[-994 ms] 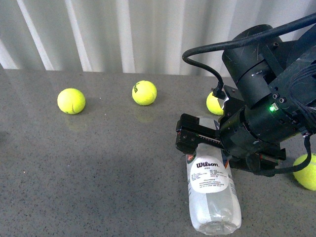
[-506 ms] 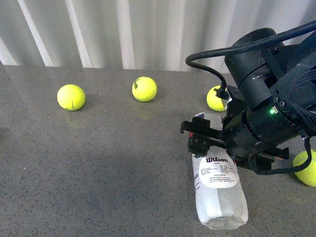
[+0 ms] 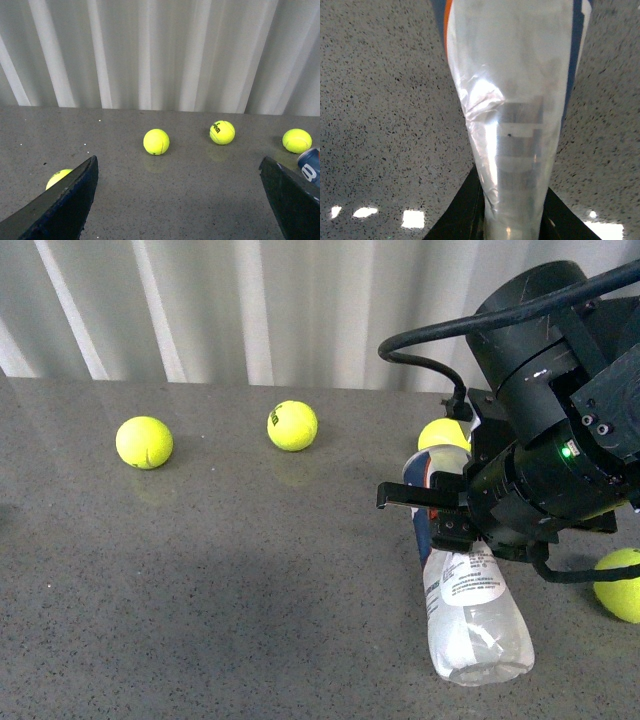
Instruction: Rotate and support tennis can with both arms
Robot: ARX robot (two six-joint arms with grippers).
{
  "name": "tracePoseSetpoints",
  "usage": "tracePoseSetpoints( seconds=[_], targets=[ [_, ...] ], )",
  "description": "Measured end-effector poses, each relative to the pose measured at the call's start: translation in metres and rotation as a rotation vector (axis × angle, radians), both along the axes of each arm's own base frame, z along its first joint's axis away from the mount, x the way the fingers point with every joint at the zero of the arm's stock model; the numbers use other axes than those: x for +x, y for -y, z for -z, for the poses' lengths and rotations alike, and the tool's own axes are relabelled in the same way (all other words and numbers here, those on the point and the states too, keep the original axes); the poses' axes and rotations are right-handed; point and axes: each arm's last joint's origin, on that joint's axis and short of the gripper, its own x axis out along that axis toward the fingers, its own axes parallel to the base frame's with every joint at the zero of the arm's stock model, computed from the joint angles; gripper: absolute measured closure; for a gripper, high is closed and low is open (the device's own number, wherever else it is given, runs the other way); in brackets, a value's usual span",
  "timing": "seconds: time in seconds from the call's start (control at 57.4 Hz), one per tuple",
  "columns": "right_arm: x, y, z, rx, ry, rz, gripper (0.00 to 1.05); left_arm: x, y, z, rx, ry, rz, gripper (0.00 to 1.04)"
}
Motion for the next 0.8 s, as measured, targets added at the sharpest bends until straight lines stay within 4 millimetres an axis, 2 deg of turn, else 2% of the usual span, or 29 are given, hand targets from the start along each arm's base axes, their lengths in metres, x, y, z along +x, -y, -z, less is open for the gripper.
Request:
tracePoseSetpoints(
  seconds=[0.157, 0.279, 0.384, 0.453, 0.506, 0.61, 0.697, 0.802],
  targets=[
    [-0.005, -0.004, -0.015, -0.133, 0.129, -0.076, 0.94, 0.000, 0.000, 0.000, 0.000, 0.000, 0.000, 0.07],
    [-0.009, -0.009, -0.031, -0.229, 0.294, -0.174, 0.96, 0.000, 0.000, 0.000, 0.000, 0.000, 0.000, 0.07],
    [-0.015, -0.013, -0.044, -0.356, 0.483, -0.335, 0.98, 0.000, 0.000, 0.000, 0.000, 0.000, 0.000, 0.07],
    [-0.018, -0.015, -0.046, -0.450, 0.582, -0.447, 0.99, 0.000, 0.000, 0.000, 0.000, 0.000, 0.000, 0.07],
    [-0.023, -0.017, -0.042, -0.568, 0.673, -0.622, 0.99, 0.000, 0.000, 0.000, 0.000, 0.000, 0.000, 0.07],
    [-0.028, -0.020, -0.023, -0.791, 0.700, -0.961, 0.99, 0.000, 0.000, 0.000, 0.000, 0.000, 0.000, 0.07],
    [-0.030, -0.025, -0.007, -0.882, 0.688, -1.135, 0.99, 0.000, 0.000, 0.000, 0.000, 0.000, 0.000, 0.07],
    [-0.031, -0.032, 0.006, -0.906, 0.691, -1.252, 0.99, 0.000, 0.000, 0.000, 0.000, 0.000, 0.000, 0.07]
  ],
)
